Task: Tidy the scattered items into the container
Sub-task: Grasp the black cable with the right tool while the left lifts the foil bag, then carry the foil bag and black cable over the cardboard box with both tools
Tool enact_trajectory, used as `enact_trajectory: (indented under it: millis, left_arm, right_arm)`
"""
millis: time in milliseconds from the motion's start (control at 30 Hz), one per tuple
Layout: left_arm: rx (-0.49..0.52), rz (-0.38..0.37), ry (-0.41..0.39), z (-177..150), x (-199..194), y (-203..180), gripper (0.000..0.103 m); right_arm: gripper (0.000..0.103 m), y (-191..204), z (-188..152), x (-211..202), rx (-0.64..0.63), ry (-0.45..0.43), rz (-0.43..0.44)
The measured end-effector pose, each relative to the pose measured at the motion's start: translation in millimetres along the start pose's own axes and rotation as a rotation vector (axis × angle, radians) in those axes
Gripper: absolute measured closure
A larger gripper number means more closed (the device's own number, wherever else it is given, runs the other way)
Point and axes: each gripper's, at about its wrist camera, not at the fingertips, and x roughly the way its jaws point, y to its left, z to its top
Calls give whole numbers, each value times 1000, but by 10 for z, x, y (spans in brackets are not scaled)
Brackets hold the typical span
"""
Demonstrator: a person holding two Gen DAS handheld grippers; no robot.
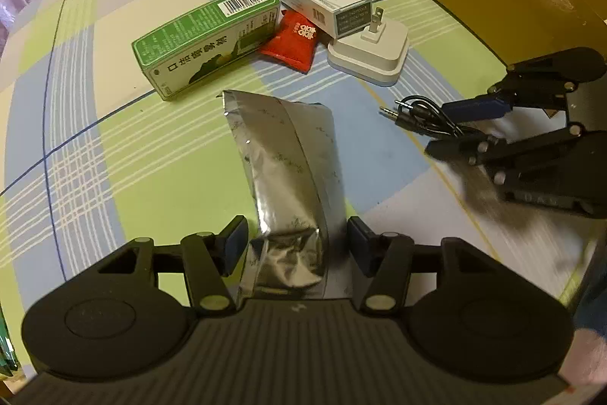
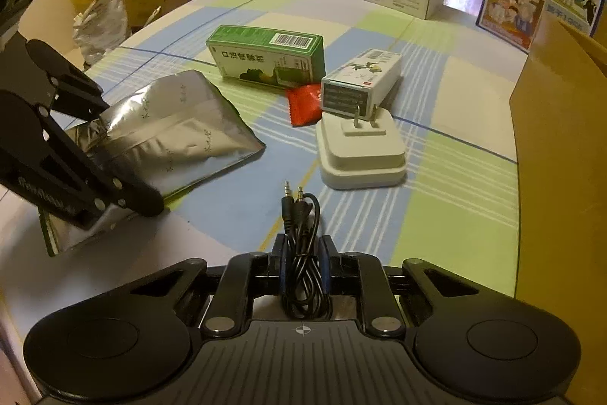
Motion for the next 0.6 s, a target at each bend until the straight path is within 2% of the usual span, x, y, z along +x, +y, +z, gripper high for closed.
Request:
enact_trajectory:
  millis: [100,133,233,600]
  left_arm:
    - [7,5,10,7,27,-32,53]
    - [2,6,9,1,20,-35,58]
    - [-24,6,5,-33,-24,-37,63]
    - [-106,-10,-42,-193,-404,-166,64]
  right_arm:
    - [90,-1,-5,-6,18,-2,1]
    - [90,-25,-7,-13,45,-2,16]
    - [91,-74,-16,-53,103,-4,44]
    - [91,-67,-45,-549,211,-84,48]
